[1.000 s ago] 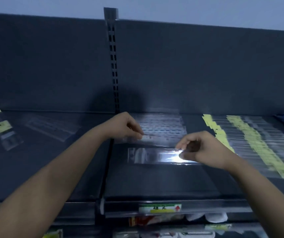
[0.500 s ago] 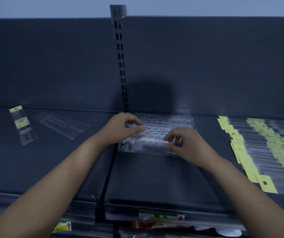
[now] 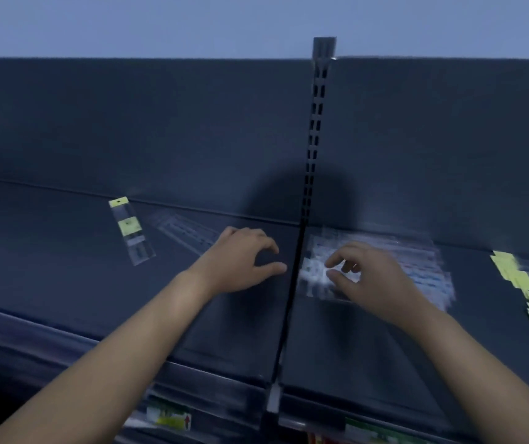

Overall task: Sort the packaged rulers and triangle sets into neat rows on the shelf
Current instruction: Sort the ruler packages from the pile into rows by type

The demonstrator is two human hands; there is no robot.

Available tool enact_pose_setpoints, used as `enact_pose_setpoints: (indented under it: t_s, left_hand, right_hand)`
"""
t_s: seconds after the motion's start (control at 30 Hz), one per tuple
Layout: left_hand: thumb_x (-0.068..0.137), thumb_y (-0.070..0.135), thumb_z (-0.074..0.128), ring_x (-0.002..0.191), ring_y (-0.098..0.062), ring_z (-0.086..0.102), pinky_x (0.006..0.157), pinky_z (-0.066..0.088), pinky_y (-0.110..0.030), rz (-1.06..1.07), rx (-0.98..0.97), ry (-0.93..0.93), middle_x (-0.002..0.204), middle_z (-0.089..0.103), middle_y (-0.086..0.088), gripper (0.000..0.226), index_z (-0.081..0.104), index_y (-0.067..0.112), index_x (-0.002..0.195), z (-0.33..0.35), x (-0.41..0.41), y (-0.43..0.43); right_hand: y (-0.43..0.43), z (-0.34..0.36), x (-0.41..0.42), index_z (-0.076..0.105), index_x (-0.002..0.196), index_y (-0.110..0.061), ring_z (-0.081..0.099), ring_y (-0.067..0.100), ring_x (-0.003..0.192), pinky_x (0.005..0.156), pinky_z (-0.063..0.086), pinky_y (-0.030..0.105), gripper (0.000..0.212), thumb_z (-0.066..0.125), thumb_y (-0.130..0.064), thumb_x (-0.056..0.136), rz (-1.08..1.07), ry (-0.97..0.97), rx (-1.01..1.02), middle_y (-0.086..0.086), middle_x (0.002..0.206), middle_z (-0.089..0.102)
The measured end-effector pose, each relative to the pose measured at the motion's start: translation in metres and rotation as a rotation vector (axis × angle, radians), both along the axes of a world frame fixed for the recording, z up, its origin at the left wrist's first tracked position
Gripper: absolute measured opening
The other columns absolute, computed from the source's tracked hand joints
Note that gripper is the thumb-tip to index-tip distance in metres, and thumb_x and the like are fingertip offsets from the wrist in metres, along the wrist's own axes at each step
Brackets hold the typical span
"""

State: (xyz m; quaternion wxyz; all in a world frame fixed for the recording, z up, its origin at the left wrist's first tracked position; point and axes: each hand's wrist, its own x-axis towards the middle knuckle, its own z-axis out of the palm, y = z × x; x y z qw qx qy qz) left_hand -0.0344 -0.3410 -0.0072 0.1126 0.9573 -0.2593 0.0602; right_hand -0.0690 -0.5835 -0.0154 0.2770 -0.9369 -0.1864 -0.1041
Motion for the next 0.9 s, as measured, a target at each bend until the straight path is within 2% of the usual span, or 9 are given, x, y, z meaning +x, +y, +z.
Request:
enact_pose_setpoints:
  t_s: [0.13,0.23,0.33,0.43,0.53,0.67,0.8,0.9]
  left_hand:
    - [0.092,0.051,0.053,0.117,-0.010,0.052,0.104,0.028,-0.034,0.009,0.011,0.003,0.121,0.061,0.009,0.038,0.062,0.026,0.118,0.006,0.022,0.067]
    - [0.092,0.039,0.055,0.118,-0.012,0.052,0.105,0.030,-0.035,0.015,0.063,0.032,0.122,0.060,0.009,0.031,0.061,0.027,0.120,0.007,0.047,0.124]
    - [0.090,0.027,0.057,0.119,-0.014,0.052,0.105,0.033,-0.037,0.012,0.071,0.090,0.123,0.059,0.007,0.030,0.061,0.026,0.120,0.004,0.073,0.174]
    - [0.088,0.028,0.059,0.118,-0.014,0.051,0.103,0.032,-0.034,-0.017,0.092,0.134,0.122,0.058,0.007,0.034,0.059,0.028,0.122,0.002,0.096,0.206]
    - [0.085,0.033,0.064,0.120,-0.014,0.050,0.105,0.032,-0.035,-0.063,0.090,0.179,0.126,0.057,0.007,0.041,0.058,0.027,0.125,0.001,0.113,0.220]
    - [0.084,0.034,0.069,0.117,-0.015,0.051,0.104,0.032,-0.034,-0.126,0.040,0.273,0.122,0.058,0.007,0.038,0.060,0.024,0.120,-0.001,0.126,0.218]
    - [0.081,0.037,0.071,0.118,-0.011,0.046,0.101,0.023,-0.027,-0.120,0.021,0.350,0.127,0.053,0.011,0.044,0.057,0.033,0.122,-0.007,0.130,0.216]
    - [0.079,0.036,0.073,0.111,-0.011,0.050,0.095,0.023,-0.026,-0.111,0.020,0.351,0.117,0.054,0.010,0.037,0.060,0.033,0.113,-0.006,0.131,0.216]
  right_hand:
    - [0.066,0.006,0.015,0.068,0.087,-0.022,0.055,0.005,0.076,0.075,0.046,0.024,0.004,0.066,-0.020,0.084,0.049,-0.010,-0.022,-0.010,0.086,0.060]
    - [0.123,0.003,0.031,0.068,0.091,-0.024,0.053,0.002,0.078,0.075,0.043,0.019,0.007,0.066,-0.025,0.085,0.027,0.001,-0.017,-0.013,0.088,0.058]
    - [0.177,-0.004,0.048,0.065,0.101,-0.024,0.054,0.004,0.086,0.075,0.044,0.021,0.019,0.065,-0.035,0.085,-0.009,0.084,-0.030,-0.014,0.095,0.057]
    - [0.219,-0.009,0.065,0.062,0.105,-0.021,0.052,0.008,0.089,0.075,0.044,0.026,0.030,0.064,-0.042,0.085,-0.066,0.145,-0.095,-0.011,0.101,0.055]
    - [0.239,-0.012,0.076,0.060,0.103,-0.021,0.049,0.011,0.091,0.074,0.041,0.027,0.031,0.067,-0.043,0.082,-0.150,0.215,-0.151,-0.008,0.096,0.050]
    - [0.244,-0.012,0.083,0.057,0.095,-0.024,0.050,0.011,0.089,0.073,0.038,0.024,0.020,0.070,-0.032,0.082,-0.229,0.283,-0.138,-0.009,0.093,0.050]
    - [0.245,-0.010,0.086,0.058,0.091,-0.025,0.054,0.012,0.091,0.077,0.045,0.026,0.020,0.073,-0.028,0.078,-0.274,0.354,-0.109,-0.006,0.099,0.058]
    - [0.247,-0.007,0.089,0.059,0.094,-0.024,0.055,0.015,0.096,0.084,0.048,0.029,0.025,0.075,-0.028,0.076,-0.288,0.397,-0.145,-0.004,0.103,0.058]
